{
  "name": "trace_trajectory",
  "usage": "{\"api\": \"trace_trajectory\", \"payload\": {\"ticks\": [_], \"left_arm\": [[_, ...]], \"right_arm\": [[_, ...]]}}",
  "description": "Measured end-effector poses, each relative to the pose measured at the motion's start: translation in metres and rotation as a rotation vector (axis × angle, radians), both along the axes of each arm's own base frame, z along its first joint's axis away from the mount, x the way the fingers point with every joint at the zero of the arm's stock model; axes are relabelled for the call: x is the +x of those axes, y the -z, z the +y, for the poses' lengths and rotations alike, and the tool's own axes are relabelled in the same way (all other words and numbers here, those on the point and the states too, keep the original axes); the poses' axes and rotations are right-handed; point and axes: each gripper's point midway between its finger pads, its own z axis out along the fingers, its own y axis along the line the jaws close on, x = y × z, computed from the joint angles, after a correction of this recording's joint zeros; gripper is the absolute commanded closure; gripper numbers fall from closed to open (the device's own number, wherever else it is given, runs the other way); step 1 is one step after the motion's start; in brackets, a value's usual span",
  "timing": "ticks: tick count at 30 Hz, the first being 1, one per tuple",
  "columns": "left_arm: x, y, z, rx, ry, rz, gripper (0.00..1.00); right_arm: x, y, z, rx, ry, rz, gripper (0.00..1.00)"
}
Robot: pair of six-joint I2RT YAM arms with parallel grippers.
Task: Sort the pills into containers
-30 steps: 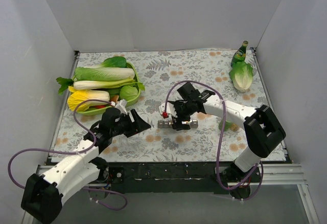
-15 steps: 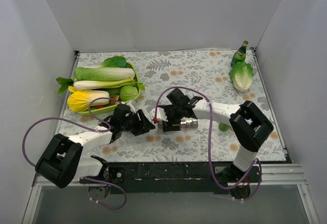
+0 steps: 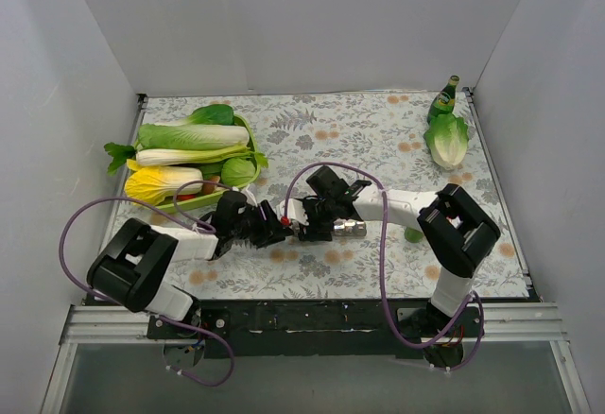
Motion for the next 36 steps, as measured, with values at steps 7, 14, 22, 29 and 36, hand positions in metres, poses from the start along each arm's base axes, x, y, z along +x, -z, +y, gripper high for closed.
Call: {"api": "trace_trajectory", "payload": {"ticks": [7, 14, 22, 29, 36], "left_arm": [[0.006, 0.001, -0.006, -0.025, 0.003, -0.006, 0.60], [0.009, 0.003, -0.008, -0.010, 0.000, 0.004, 0.64], [0.015, 0.006, -0.015, 0.022, 0.007, 0.009, 0.67], [0.016, 0.007, -0.017, 0.046, 0.012, 0.019, 0.69], [0.017, 0.007, -0.017, 0.054, 0.007, 0.024, 0.72]], "right_arm": [[-0.002, 0.005, -0.001, -0.006, 0.021, 0.026, 0.39], [-0.004, 0.005, 0.000, -0.002, 0.047, 0.053, 0.41], [-0.009, 0.006, 0.002, 0.004, 0.065, 0.094, 0.49], [-0.008, 0.006, 0.002, 0.003, 0.085, 0.116, 0.52], [-0.005, 0.005, 0.001, 0.016, 0.111, 0.182, 0.52]]}}
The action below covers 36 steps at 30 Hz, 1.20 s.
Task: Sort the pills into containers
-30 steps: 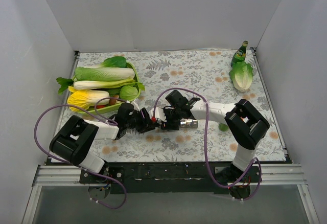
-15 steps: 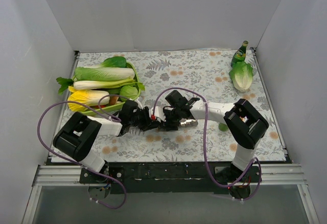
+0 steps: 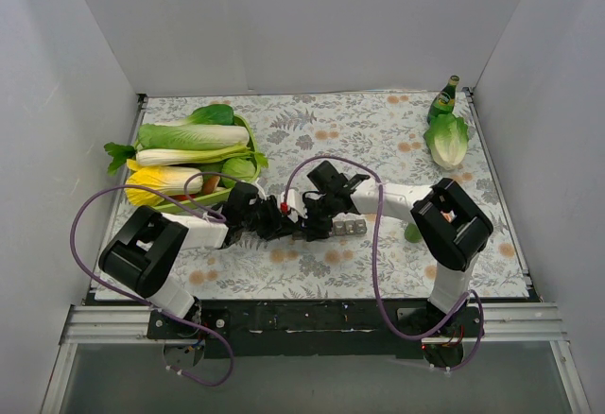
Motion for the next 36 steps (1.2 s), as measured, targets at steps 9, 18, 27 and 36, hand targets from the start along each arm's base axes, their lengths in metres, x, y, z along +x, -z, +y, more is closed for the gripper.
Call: {"api": "trace_trajectory", "payload": {"ticks": [9, 18, 27, 36], "left_arm": [[0.0022, -0.0008, -0.0004, 0.002, -0.004, -0.002, 0.73], [0.0026, -0.0010, -0.0006, 0.000, -0.003, -0.004, 0.75], [0.0025, -0.0007, -0.0007, 0.001, 0.001, -0.005, 0.75], [0.0023, -0.0004, -0.0009, 0.007, 0.010, -0.006, 0.76]], "right_arm": [[0.0012, -0.0016, 0.0006, 0.023, 0.025, 0.083, 0.52], [0.0030, -0.0020, -0.0011, 0.036, 0.058, 0.150, 0.52], [0.0028, -0.0022, -0.0011, 0.044, 0.081, 0.191, 0.51], [0.0028, -0.0024, -0.0015, 0.054, 0.091, 0.238, 0.44]]}}
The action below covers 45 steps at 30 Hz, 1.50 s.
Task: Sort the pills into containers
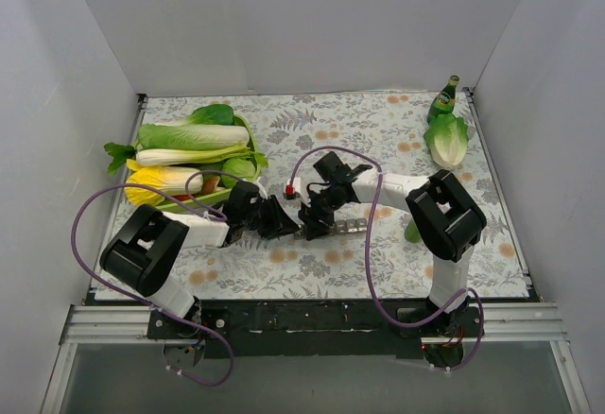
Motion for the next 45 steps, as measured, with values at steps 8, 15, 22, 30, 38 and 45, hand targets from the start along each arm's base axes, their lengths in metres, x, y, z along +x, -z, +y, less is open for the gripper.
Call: {"api": "trace_trajectory", "payload": {"ticks": [8, 15, 22, 30, 38, 45], "left_arm": [[-0.005, 0.002, -0.002, -0.001, 0.021, 0.016, 0.77], [-0.005, 0.002, -0.003, -0.002, 0.024, 0.018, 0.77], [-0.006, 0.002, -0.003, -0.004, 0.028, 0.020, 0.78], [-0.006, 0.002, -0.005, -0.006, 0.031, 0.022, 0.79], [-0.006, 0.002, -0.006, -0.006, 0.036, 0.020, 0.78], [-0.012, 0.003, -0.004, 0.011, 0.039, 0.031, 0.55]], "right_arm": [[0.000, -0.001, 0.001, 0.003, -0.011, 0.023, 0.43], [0.000, -0.001, 0.000, -0.001, -0.017, 0.019, 0.43], [0.001, -0.002, -0.003, -0.025, -0.027, 0.013, 0.48], [0.002, -0.002, -0.004, -0.042, -0.045, 0.037, 0.56], [0.001, -0.003, -0.005, -0.038, -0.047, 0.090, 0.47], [0.006, -0.009, -0.002, -0.017, -0.057, 0.100, 0.16]]}}
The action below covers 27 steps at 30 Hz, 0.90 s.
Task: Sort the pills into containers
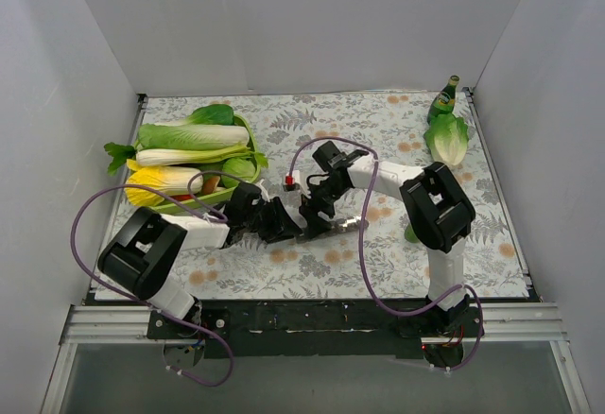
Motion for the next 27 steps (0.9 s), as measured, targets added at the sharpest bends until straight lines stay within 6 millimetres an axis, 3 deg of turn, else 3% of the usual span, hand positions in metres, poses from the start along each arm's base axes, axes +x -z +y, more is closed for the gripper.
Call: {"api": "trace_trajectory", "payload": {"ticks": [4, 8, 13, 18, 22, 27], "left_arm": [[-0.005, -0.009, 0.004, 0.014, 0.002, -0.020, 0.39], [-0.009, -0.013, 0.009, 0.036, -0.002, -0.022, 0.33], [-0.012, -0.016, 0.018, 0.082, -0.019, -0.020, 0.28], [-0.017, -0.025, 0.030, 0.123, -0.040, -0.036, 0.26], [-0.018, -0.045, 0.034, 0.104, -0.048, -0.101, 0.22], [-0.020, -0.070, 0.041, 0.078, -0.039, -0.220, 0.11]], "right_arm": [[0.003, -0.001, -0.002, 0.004, -0.007, -0.014, 0.08], [0.007, -0.005, -0.007, 0.009, -0.014, -0.035, 0.05], [0.018, -0.020, -0.015, 0.032, -0.016, -0.093, 0.05], [0.028, -0.049, -0.025, 0.087, -0.024, -0.202, 0.05], [0.018, -0.061, -0.038, 0.125, -0.072, -0.283, 0.05], [-0.005, -0.053, -0.056, 0.164, -0.152, -0.353, 0.04]]}}
